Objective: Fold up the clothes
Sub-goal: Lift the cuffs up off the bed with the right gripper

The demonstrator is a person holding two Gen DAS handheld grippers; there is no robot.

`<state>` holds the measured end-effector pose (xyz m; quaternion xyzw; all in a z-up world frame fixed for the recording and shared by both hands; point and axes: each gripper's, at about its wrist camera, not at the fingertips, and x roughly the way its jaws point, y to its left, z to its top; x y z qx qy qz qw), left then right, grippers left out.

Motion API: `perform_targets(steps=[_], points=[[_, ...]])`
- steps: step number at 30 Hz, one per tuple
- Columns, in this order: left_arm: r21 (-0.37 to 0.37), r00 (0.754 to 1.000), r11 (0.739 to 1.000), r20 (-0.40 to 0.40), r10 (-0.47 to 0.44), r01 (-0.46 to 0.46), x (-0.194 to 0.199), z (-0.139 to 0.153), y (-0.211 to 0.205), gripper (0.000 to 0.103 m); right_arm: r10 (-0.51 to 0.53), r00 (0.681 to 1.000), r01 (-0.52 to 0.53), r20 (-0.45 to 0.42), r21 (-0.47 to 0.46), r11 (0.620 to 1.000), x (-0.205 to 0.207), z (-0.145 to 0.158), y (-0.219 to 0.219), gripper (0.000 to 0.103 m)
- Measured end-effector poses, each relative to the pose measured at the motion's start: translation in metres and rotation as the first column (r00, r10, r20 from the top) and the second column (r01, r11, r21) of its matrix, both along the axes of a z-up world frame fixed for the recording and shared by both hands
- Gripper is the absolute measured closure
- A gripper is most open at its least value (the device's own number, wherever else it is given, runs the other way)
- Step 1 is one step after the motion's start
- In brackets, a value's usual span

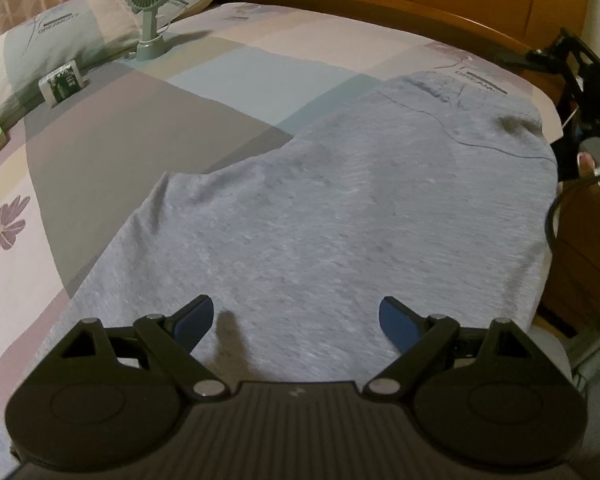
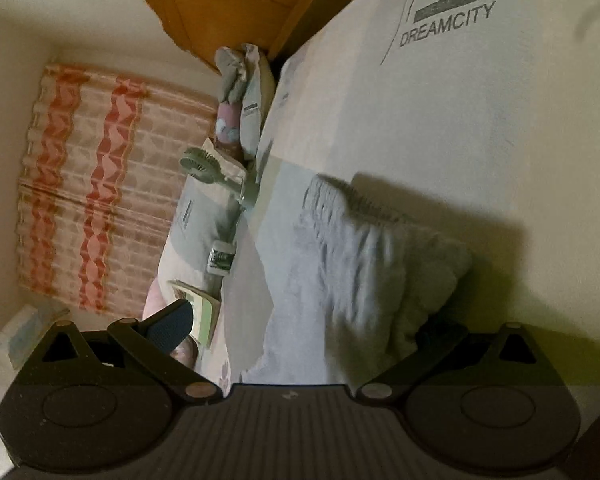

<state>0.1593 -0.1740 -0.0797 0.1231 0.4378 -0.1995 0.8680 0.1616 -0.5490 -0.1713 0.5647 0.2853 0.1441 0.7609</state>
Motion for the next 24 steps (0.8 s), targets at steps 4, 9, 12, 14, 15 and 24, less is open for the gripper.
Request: perform_targets(steps=[4, 9, 12, 14, 15, 24], points=[[-0.006, 1.0, 1.0, 0.008, -0.006, 0.006, -0.002, 0.002, 0.004, 0.013, -0.028, 0.999, 0.029, -0.021, 0.06, 0.998, -0.009, -0.003, -0.002, 0.0], [-0.012, 1.0, 1.0, -0.015, 0.025, -0.025, 0.004, -0.003, 0.009, 0.013, -0.032, 0.999, 0.034, -0.024, 0.069, 0.997, -0.027, -0.005, 0.005, 0.0], [-0.014, 1.0, 1.0, -0.018, 0.01, -0.01, 0.003, -0.005, 0.008, 0.013, -0.041, 0.999, 0.044, -0.025, 0.095, 0.995, -0.03, -0.007, 0.003, 0.0], [-0.017, 1.0, 1.0, -0.017, -0.001, 0.0, 0.002, -0.006, 0.006, 0.013, -0.045, 0.999, 0.047, -0.028, 0.099, 0.994, -0.024, -0.007, 0.002, 0.0], [-0.017, 1.0, 1.0, -0.018, -0.001, 0.001, 0.002, -0.006, 0.005, 0.013, -0.053, 0.998, 0.055, -0.028, 0.101, 0.993, -0.02, -0.007, 0.001, 0.0], [-0.017, 1.0, 1.0, -0.011, 0.026, -0.026, 0.001, -0.004, 0.012, 0.013, -0.024, 1.0, 0.024, -0.004, -0.016, 1.0, -0.003, 0.001, 0.011, 0.002]])
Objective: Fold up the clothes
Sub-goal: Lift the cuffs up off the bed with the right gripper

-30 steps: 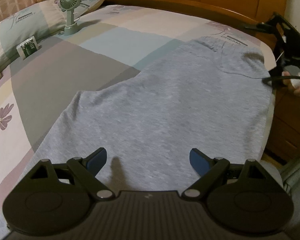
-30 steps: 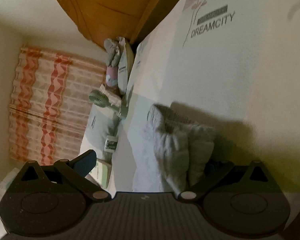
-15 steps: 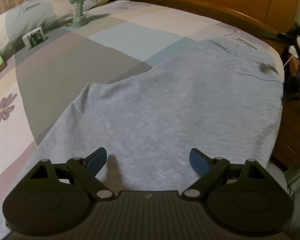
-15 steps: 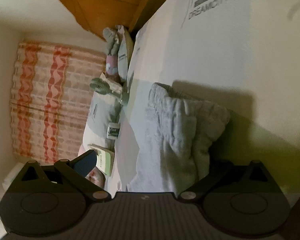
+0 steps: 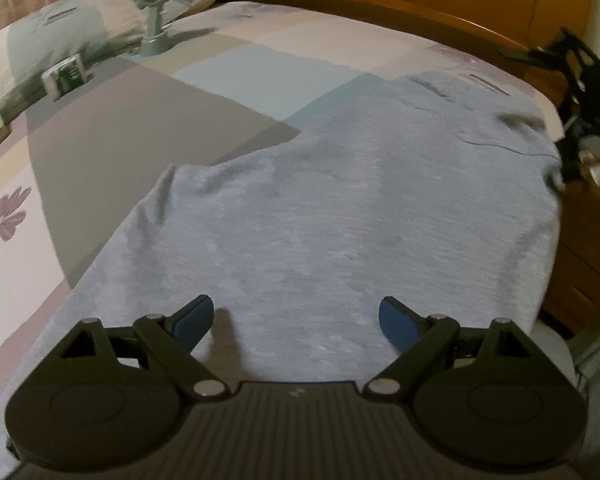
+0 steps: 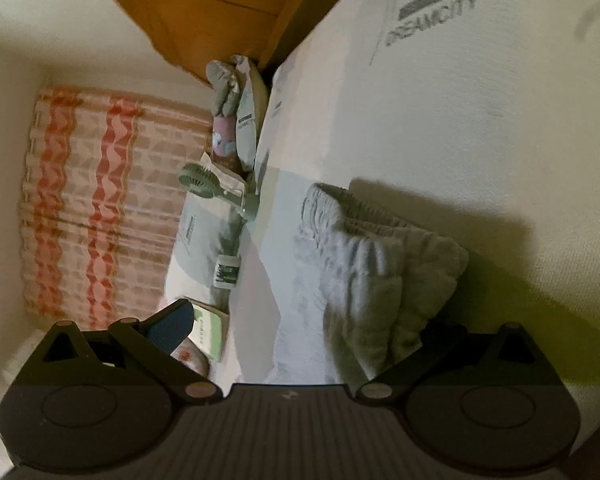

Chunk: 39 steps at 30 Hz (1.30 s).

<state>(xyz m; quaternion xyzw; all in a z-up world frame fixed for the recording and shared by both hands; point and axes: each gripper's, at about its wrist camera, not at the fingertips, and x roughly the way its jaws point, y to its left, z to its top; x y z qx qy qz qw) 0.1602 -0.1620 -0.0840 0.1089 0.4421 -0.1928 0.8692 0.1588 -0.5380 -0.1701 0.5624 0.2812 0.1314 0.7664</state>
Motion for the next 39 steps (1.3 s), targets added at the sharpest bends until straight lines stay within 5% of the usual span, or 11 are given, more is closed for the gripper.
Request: perform_targets(steps=[3, 5, 6, 9, 13, 21, 39], points=[[-0.004, 1.0, 1.0, -0.006, 0.01, -0.01, 0.001, -0.001, 0.004, 0.013, -0.007, 0.998, 0.0, -0.068, -0.11, 0.994, -0.001, 0.001, 0.004, 0.03], [-0.004, 1.0, 1.0, -0.004, 0.005, -0.005, 0.0, 0.0, 0.004, 0.013, -0.041, 0.991, 0.023, -0.128, -0.14, 0.99, -0.005, -0.007, -0.002, 0.078], [-0.003, 1.0, 1.0, -0.005, 0.003, -0.003, 0.0, 0.0, 0.004, 0.013, -0.051, 0.989, 0.033, -0.14, -0.125, 0.992, -0.008, -0.012, -0.006, 0.087], [-0.003, 1.0, 1.0, -0.008, -0.004, 0.004, 0.0, -0.001, 0.003, 0.013, -0.048, 0.991, 0.04, -0.127, -0.07, 0.997, -0.012, -0.022, -0.014, 0.088], [0.0, 1.0, 1.0, -0.01, -0.011, 0.011, 0.001, -0.002, 0.002, 0.013, -0.04, 0.991, 0.022, -0.125, -0.149, 0.989, -0.011, -0.015, -0.008, 0.087], [-0.002, 1.0, 1.0, -0.014, -0.006, 0.006, 0.0, -0.003, 0.001, 0.013, -0.106, 0.991, 0.091, -0.077, -0.174, 0.98, -0.021, -0.015, -0.003, 0.087], [-0.005, 1.0, 1.0, -0.011, -0.008, 0.008, -0.001, -0.002, 0.002, 0.013, -0.079, 0.994, 0.065, -0.081, -0.167, 0.984, -0.016, -0.013, -0.004, 0.087]])
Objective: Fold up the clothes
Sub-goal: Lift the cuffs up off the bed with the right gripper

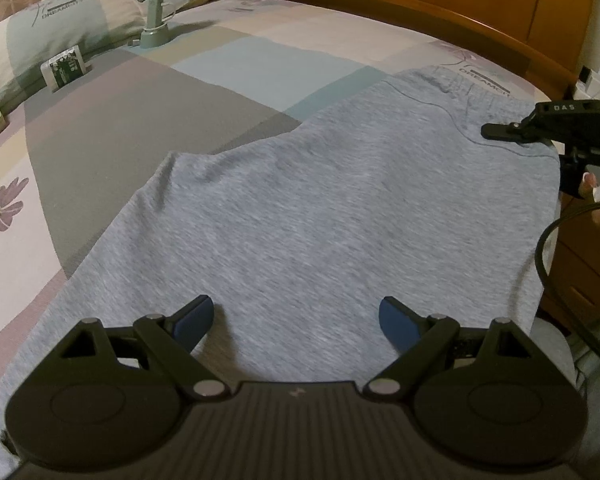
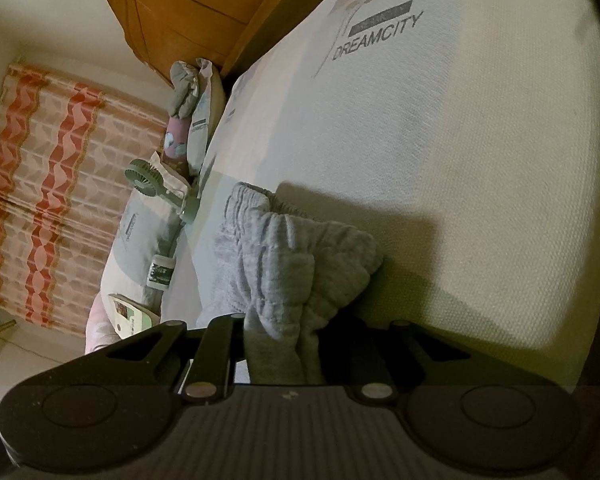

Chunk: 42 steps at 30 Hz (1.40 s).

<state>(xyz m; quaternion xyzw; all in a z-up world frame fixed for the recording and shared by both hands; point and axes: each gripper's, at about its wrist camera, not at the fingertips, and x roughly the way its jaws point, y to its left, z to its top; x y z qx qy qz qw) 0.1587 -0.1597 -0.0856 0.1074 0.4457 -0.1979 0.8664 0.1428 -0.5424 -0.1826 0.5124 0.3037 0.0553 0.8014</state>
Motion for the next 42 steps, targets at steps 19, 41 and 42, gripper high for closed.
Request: perform_targets(steps=[19, 41, 42], points=[[0.024, 0.997, 0.999, 0.071, 0.024, -0.026, -0.033, 0.038, 0.045, 0.013, 0.12, 0.992, -0.089, 0.047, -0.426, 0.9, 0.002, 0.097, 0.064, 0.085], [-0.009, 0.982, 0.989, 0.116, -0.149, 0.151, -0.065, 0.043, 0.034, 0.012, 0.325, 0.934, -0.159, 0.147, -0.643, 0.749, -0.037, 0.188, 0.164, 0.085], [-0.015, 0.979, 0.985, 0.109, -0.169, 0.172, -0.061, 0.039, 0.027, 0.012, 0.322, 0.935, -0.157, 0.148, -0.641, 0.751, -0.038, 0.189, 0.164, 0.085]])
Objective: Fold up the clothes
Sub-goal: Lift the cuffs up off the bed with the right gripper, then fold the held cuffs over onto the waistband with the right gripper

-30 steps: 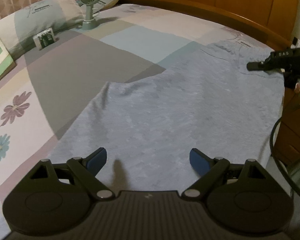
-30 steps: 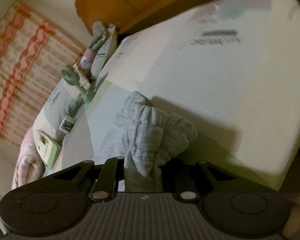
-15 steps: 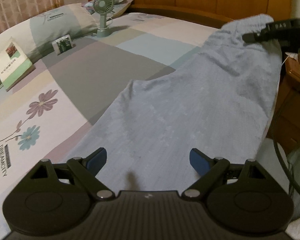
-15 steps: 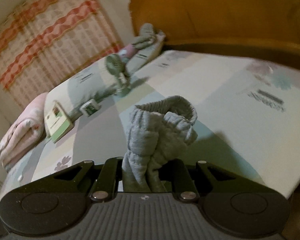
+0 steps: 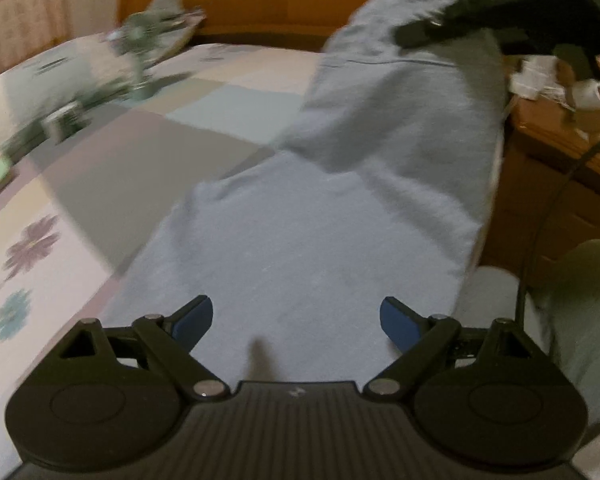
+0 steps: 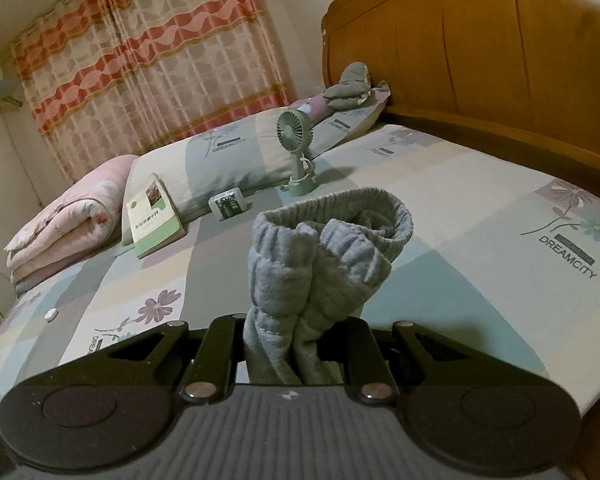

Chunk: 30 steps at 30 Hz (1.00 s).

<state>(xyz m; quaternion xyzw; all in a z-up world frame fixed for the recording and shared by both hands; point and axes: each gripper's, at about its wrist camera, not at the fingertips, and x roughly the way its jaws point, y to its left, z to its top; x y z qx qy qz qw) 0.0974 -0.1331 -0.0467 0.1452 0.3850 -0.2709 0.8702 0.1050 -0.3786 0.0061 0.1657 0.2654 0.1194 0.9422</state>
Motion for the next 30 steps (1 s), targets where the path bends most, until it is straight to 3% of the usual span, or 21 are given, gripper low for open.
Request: perform_targets(steps=[5, 7, 11, 16, 30], points=[[0.093, 0.996, 0.994, -0.084, -0.041, 0.048, 0.007, -0.043, -0.026, 0.012, -0.003, 1.0, 0.003, -0.001, -0.003, 1.0, -0.003, 0.002, 0.001, 0.085], [0.082, 0.996, 0.995, -0.074, -0.047, 0.053, 0.003, -0.048, -0.024, 0.012, 0.006, 1.0, -0.006, -0.002, -0.012, 1.0, -0.005, 0.001, 0.004, 0.085], [0.06, 0.997, 0.998, -0.07, -0.022, 0.026, 0.0, -0.033, -0.008, 0.012, 0.027, 1.0, -0.027, 0.002, -0.032, 0.999, -0.005, 0.004, 0.012, 0.085], [0.083, 0.998, 0.994, 0.003, 0.065, -0.065, -0.014, -0.013, 0.023, 0.012, 0.069, 0.997, -0.068, 0.02, -0.071, 0.995, -0.009, 0.009, 0.032, 0.085], [0.11, 0.959, 0.954, 0.097, 0.268, -0.278, -0.066, 0.015, 0.113, 0.012, 0.226, 0.971, -0.203, 0.073, -0.238, 0.95, -0.026, 0.027, 0.117, 0.085]])
